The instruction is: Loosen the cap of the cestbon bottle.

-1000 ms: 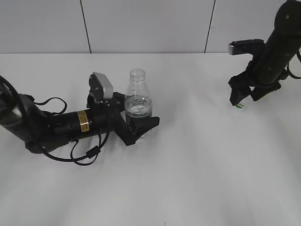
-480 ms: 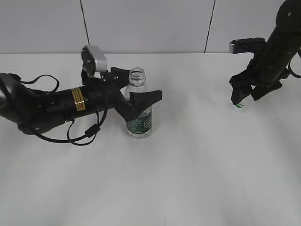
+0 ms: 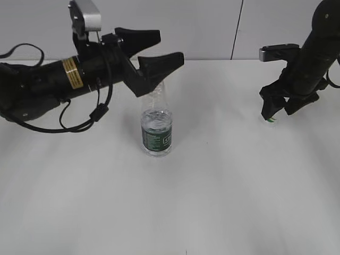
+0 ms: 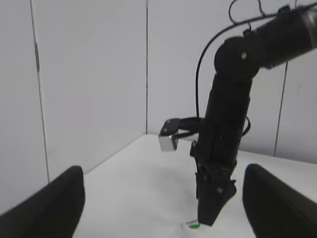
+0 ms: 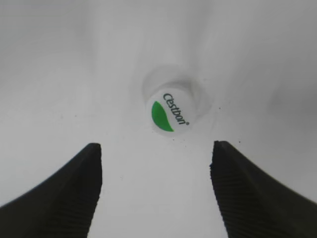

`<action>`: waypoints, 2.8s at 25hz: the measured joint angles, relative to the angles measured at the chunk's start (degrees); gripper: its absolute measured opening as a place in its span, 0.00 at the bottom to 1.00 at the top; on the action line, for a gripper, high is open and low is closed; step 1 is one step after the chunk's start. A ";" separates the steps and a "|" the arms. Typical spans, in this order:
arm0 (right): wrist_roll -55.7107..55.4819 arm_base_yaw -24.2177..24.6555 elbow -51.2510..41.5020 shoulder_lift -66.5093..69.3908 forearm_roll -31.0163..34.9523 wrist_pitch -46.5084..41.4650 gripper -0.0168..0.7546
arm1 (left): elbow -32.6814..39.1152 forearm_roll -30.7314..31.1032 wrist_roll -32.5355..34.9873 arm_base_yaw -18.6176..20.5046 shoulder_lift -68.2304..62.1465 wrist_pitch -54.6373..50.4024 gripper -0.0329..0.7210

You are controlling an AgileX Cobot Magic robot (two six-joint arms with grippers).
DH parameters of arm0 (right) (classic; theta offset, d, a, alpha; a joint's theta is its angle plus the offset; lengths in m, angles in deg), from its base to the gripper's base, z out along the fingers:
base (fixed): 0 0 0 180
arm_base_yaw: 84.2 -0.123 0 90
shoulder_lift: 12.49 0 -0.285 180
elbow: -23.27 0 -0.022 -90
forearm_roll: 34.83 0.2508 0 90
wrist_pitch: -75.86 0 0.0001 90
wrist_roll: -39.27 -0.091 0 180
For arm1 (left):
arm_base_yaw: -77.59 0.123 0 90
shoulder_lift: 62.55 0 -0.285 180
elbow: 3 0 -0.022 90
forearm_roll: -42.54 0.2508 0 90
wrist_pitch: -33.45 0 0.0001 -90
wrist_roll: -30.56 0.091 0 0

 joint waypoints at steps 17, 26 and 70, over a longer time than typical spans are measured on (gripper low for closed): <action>-0.59 0.05 0.05 -10.63 0.85 -7.79 0.70 | 0.04 -11.47 -8.84 2.37 27.79 -45.69 0.83; -1.01 0.05 0.05 -13.03 2.08 -14.89 0.70 | -0.51 -18.40 -8.73 4.97 33.76 -78.73 0.83; -7.16 5.21 0.05 -19.25 -2.87 -13.47 0.70 | -8.83 -51.91 32.11 21.13 38.08 -115.94 0.83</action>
